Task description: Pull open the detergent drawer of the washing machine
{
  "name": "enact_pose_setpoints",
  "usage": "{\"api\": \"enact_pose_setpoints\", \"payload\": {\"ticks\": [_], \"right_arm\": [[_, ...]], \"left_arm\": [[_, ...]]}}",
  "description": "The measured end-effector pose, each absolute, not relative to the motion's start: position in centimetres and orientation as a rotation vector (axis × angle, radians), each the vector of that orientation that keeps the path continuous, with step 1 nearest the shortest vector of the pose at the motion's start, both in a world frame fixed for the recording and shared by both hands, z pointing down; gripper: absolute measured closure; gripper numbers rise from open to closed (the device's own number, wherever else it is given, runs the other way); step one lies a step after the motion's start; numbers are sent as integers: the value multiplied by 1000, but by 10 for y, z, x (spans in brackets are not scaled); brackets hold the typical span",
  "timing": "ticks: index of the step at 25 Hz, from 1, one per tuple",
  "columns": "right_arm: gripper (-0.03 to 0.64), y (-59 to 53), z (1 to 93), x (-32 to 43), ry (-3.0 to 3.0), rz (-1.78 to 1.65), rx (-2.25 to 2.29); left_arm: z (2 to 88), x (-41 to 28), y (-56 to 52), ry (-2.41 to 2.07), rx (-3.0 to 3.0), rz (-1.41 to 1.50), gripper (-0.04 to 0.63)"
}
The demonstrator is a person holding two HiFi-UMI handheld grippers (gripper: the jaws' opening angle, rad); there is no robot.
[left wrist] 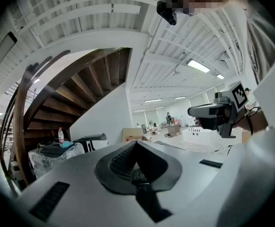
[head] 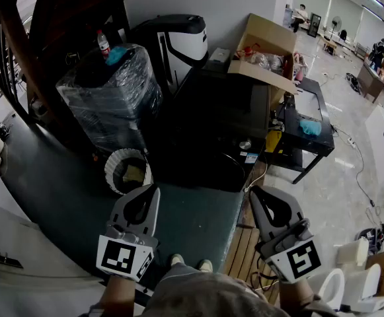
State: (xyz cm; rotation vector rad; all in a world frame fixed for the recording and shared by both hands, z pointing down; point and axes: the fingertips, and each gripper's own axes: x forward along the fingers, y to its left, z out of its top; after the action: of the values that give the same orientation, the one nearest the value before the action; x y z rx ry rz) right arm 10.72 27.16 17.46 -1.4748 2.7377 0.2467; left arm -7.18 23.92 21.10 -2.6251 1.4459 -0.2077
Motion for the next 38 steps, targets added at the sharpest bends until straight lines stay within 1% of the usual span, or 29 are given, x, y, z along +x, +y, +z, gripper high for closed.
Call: {"api": "enact_pose_setpoints", "payload": {"ticks": [19,23,26,27,28,30,33,38], "right_arm": [[586,273,182,117,2736,191,-1449],[586,275,184,120,2738,186,-1451],[586,278,190,123,2761,190,-1454],[586,279,192,124,2769,187,-1452],[586,280,195,125,2776,184,-1450],[586,279,196,124,2771,175,-1448],[586,275,198,123,2771,171,-1449],[586,260,203,119,2794,183,-1463]], "left_arm": [[215,-66,236,1483,-2642,-188,580],[210,-65,238,1497,-2658,-119,578],[205,-65,240,1519,-2667,-43,371],[205,-66,240,1532,-2666,-33,324],[205,-67,239,1545,-2664,-27,299],[207,-70,237,1560,-2664,-20,274],[210,-71,231,1558,-2673,-25,261],[216,-73,216,1547,-2712,-14,259]]}}
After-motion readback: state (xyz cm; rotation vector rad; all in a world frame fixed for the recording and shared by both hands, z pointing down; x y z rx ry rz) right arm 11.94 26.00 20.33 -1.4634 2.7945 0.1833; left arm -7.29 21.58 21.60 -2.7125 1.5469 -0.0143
